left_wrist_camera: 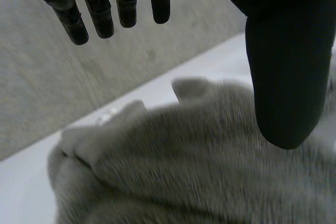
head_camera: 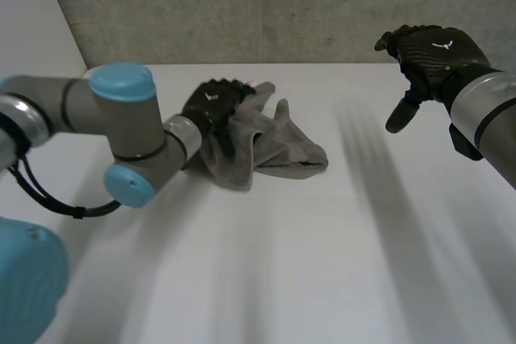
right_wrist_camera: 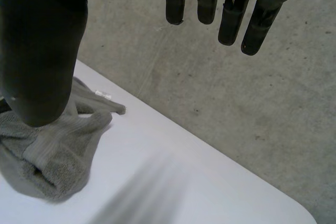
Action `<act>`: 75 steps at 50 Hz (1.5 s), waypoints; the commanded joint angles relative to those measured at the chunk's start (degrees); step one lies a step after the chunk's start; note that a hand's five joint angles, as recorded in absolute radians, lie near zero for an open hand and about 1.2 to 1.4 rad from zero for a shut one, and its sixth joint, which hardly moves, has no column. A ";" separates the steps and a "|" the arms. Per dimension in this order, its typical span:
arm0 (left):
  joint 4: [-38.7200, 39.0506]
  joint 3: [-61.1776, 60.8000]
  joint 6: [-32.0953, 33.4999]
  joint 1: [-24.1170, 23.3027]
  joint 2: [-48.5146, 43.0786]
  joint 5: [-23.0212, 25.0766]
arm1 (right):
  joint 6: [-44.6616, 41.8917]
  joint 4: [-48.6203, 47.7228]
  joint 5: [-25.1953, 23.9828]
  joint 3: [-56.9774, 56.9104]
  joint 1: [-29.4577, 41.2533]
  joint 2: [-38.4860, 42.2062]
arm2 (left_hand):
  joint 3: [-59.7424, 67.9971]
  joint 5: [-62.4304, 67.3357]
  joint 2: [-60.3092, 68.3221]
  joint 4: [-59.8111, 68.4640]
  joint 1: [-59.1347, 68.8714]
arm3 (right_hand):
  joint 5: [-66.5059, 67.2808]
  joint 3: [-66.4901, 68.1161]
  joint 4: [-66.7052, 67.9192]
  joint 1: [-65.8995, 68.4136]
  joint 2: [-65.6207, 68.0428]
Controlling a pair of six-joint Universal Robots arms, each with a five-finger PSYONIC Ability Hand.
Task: Fold the laundry
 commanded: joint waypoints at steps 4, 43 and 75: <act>-0.93 1.64 9.40 -1.34 -5.96 -0.90 | -0.87 -0.20 -1.24 1.05 -0.09 1.34 | 48.32 47.62 48.30 48.43 48.49 | -3.41 -3.45 -4.59 -3.24 -3.97; 4.60 -44.31 -8.07 1.56 69.61 -7.67 | 13.16 10.61 -31.36 -24.41 4.65 26.10 | 69.02 68.33 69.01 69.14 69.20 | -3.41 -3.45 -4.59 -3.24 -3.97; 14.80 -41.95 -10.27 7.44 56.45 -8.37 | -11.09 14.91 -10.20 -27.67 7.02 15.77 | 69.02 68.33 69.01 69.14 69.20 | 66.59 66.55 65.41 66.76 66.03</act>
